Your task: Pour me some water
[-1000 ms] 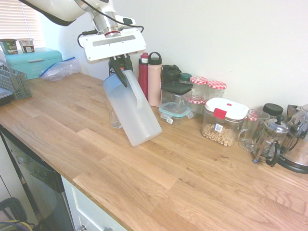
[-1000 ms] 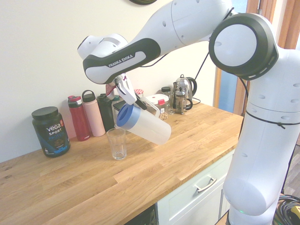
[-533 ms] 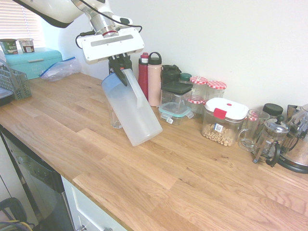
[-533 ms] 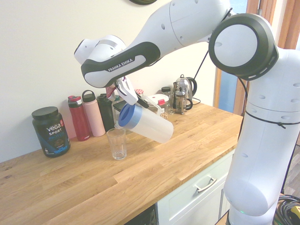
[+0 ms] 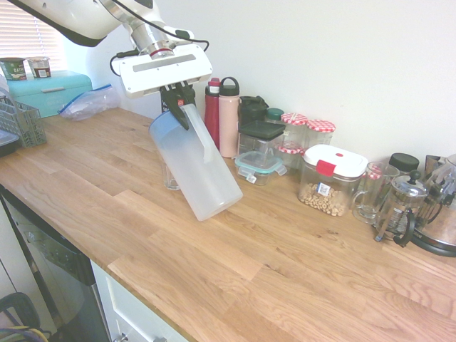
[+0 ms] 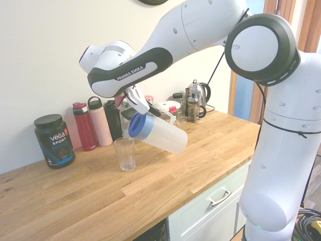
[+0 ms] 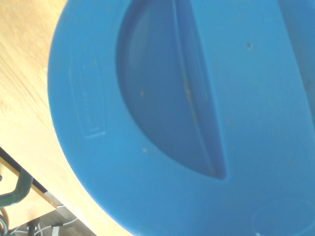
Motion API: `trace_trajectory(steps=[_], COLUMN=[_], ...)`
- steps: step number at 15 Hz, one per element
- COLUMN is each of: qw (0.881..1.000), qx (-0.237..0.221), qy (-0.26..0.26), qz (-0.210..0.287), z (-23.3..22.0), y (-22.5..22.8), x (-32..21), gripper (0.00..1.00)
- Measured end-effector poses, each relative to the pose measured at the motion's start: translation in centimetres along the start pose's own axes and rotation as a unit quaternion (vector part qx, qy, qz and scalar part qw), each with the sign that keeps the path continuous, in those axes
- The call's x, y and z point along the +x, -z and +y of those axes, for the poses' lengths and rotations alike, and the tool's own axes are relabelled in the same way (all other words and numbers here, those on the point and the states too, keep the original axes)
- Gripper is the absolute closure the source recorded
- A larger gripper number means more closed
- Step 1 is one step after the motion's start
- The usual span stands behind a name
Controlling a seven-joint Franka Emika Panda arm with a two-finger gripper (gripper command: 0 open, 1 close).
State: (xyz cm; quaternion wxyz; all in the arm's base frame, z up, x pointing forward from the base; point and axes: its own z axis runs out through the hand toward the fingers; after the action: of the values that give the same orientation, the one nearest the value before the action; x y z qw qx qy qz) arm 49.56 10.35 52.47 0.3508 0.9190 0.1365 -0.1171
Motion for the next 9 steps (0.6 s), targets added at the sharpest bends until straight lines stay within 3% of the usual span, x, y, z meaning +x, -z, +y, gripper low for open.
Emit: trace_trajectory(steps=[5,9], qw=[0.998,0.984], qx=[0.034,0.123], qy=[-0.035,-0.119], qz=[0.029,0.051], z=[3.0,8.7], y=[0.2,-3.3], x=[-2.0,-4.8], gripper=[1.0,1.0])
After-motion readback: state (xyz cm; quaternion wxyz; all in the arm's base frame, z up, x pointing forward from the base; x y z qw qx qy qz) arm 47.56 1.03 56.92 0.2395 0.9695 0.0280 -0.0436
